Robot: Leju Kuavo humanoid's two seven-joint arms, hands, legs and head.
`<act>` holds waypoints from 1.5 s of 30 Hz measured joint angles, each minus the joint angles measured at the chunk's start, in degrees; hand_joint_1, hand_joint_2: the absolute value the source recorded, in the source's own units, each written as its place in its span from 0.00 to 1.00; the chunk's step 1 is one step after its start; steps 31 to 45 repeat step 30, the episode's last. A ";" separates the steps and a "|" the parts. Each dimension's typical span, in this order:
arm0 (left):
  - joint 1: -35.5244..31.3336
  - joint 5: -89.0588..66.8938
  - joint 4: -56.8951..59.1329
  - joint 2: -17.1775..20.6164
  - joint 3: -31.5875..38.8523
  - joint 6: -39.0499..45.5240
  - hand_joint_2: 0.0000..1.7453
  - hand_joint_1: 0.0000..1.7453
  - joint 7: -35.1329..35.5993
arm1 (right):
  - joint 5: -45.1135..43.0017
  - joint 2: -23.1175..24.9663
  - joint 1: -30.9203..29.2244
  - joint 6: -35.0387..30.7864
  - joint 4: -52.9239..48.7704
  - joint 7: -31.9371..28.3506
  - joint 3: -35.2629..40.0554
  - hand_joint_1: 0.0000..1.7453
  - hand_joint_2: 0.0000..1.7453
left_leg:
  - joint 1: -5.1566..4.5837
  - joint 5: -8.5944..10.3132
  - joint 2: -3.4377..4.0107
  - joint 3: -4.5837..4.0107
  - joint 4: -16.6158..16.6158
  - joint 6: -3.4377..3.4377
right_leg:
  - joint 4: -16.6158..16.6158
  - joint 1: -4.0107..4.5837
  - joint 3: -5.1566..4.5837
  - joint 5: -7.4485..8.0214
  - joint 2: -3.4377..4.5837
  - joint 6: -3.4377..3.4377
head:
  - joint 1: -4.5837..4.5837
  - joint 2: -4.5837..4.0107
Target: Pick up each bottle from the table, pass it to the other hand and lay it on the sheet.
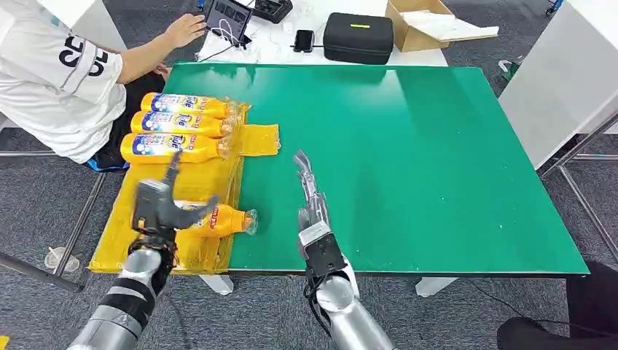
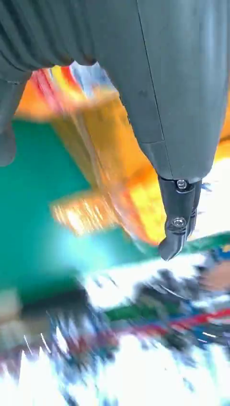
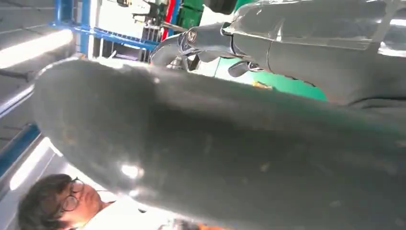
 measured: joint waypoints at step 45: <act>32.87 2.15 -37.83 -14.35 5.70 2.22 1.00 0.00 0.65 | 8.13 -0.44 24.54 -21.00 -24.92 -5.53 -11.28 0.00 1.00 | 0.00 -0.45 0.00 -0.16 -0.01 -0.02 | -0.04 0.00 -0.19 -0.28 0.06 -0.04 | 0.00 0.00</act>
